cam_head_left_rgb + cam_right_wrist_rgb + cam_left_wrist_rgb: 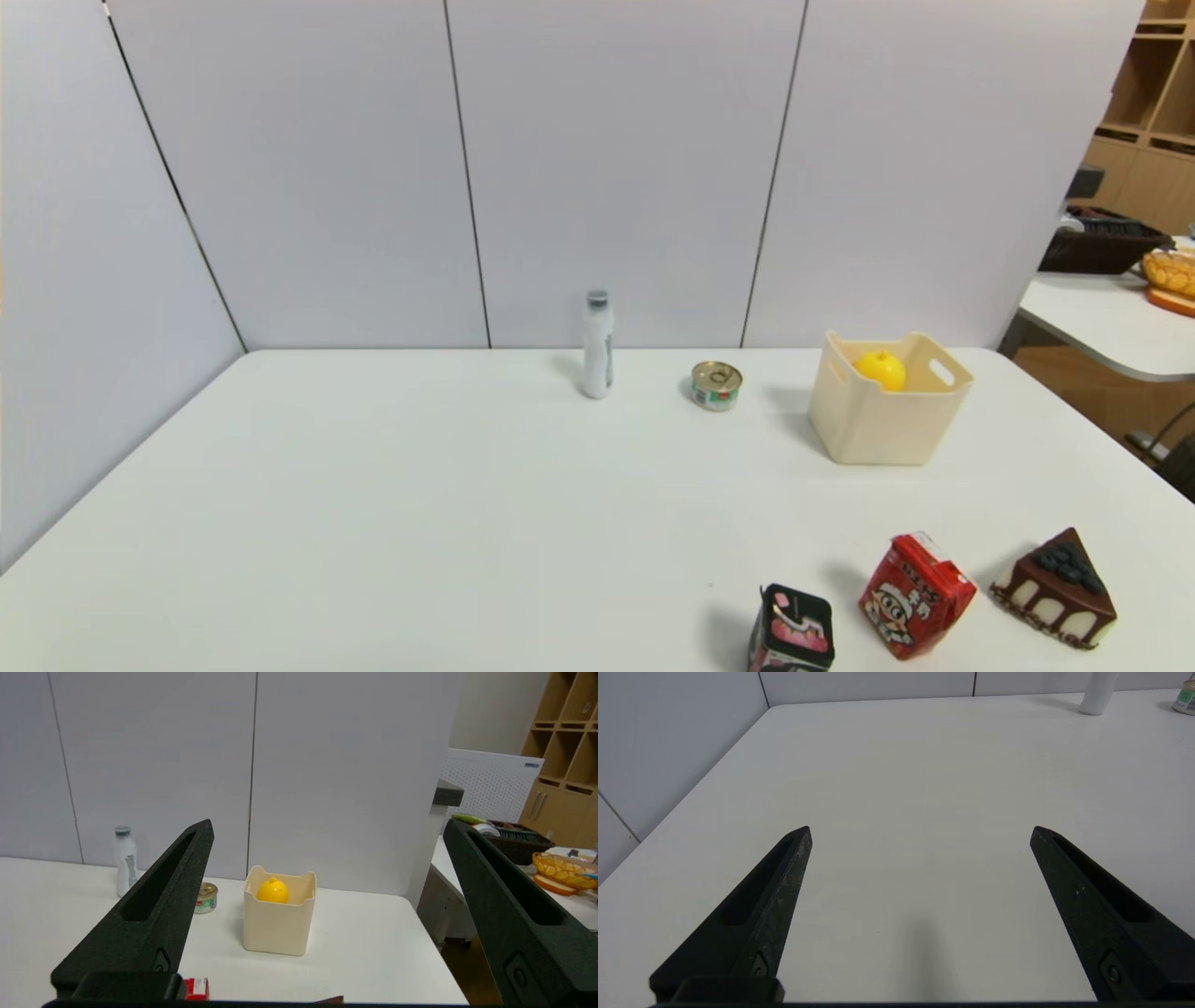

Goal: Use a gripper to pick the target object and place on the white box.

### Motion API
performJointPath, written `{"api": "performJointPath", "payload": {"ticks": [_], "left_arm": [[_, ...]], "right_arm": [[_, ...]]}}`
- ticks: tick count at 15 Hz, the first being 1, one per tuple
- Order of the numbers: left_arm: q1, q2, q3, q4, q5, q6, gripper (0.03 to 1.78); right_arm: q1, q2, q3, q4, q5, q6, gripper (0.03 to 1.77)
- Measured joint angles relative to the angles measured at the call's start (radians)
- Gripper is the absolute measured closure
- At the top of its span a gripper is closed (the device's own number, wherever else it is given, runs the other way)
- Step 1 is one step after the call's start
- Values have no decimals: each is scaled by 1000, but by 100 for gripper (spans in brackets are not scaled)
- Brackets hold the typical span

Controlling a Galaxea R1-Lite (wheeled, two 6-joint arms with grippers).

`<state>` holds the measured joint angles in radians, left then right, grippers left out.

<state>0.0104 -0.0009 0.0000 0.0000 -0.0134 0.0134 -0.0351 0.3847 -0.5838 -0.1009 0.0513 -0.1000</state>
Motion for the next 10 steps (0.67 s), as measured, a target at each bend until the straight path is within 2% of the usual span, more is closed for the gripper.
{"api": "performJointPath", "payload": {"ticks": [10], "left_arm": [[0,0,0,0,0,0,12]], "right_arm": [[27,-352,514,-76,-2,-31,11]]}}
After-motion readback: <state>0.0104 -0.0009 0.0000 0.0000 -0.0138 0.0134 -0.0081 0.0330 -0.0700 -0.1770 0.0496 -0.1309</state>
